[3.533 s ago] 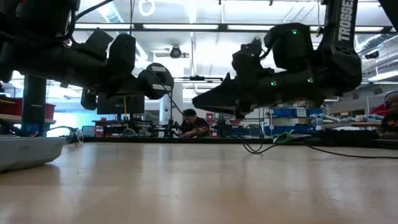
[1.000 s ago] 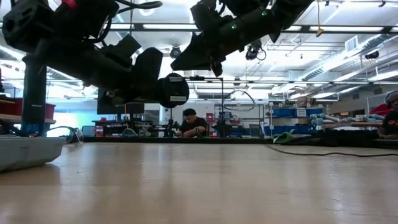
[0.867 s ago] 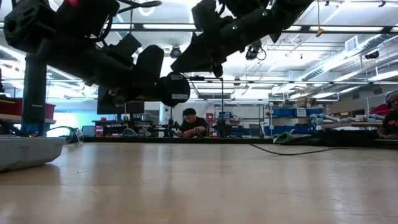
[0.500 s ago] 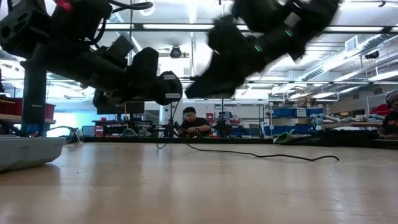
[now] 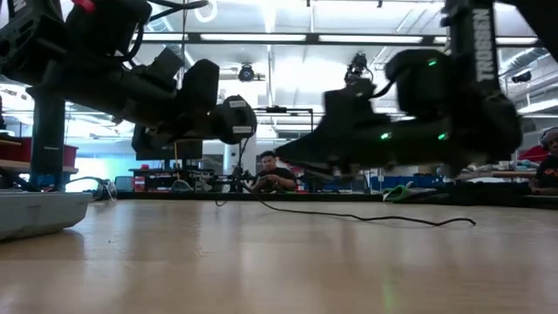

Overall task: Coil cords
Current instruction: Coil the black wire onto the spool

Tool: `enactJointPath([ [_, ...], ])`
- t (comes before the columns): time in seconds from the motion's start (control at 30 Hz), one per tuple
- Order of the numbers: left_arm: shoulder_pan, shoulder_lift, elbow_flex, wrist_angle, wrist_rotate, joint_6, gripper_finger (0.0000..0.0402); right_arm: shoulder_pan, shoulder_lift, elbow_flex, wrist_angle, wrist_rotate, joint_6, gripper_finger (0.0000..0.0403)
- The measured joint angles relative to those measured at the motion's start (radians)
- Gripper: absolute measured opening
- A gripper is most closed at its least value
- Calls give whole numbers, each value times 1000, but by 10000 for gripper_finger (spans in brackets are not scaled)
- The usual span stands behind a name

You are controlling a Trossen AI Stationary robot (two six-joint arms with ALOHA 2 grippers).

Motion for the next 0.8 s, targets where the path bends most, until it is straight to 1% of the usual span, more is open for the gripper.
enactJointPath([
  [0.1, 0, 0, 1, 23, 2, 19, 0, -8, 41, 74, 0, -10, -34, 104],
  [0.2, 0, 0, 0, 40, 6, 35, 0, -17, 48, 125, -6, -10, -87, 119],
  [0.33, 0, -1, 0, 40, 6, 37, 0, -34, 48, 179, -48, -10, -114, 140],
  [0.47, 0, -1, 0, 46, 6, 39, 0, -50, 48, 228, -166, -16, -53, 153],
  [0.57, 0, -1, 0, 63, 13, 53, 0, -56, 49, 251, -233, -21, -8, 155],
  [0.63, 0, -1, 1, 65, 20, 54, 0, -55, 49, 254, -246, -24, -1, 151],
  [0.8, 0, -1, 0, 67, 27, 56, 0, -52, 49, 254, -248, -23, 18, 129],
])
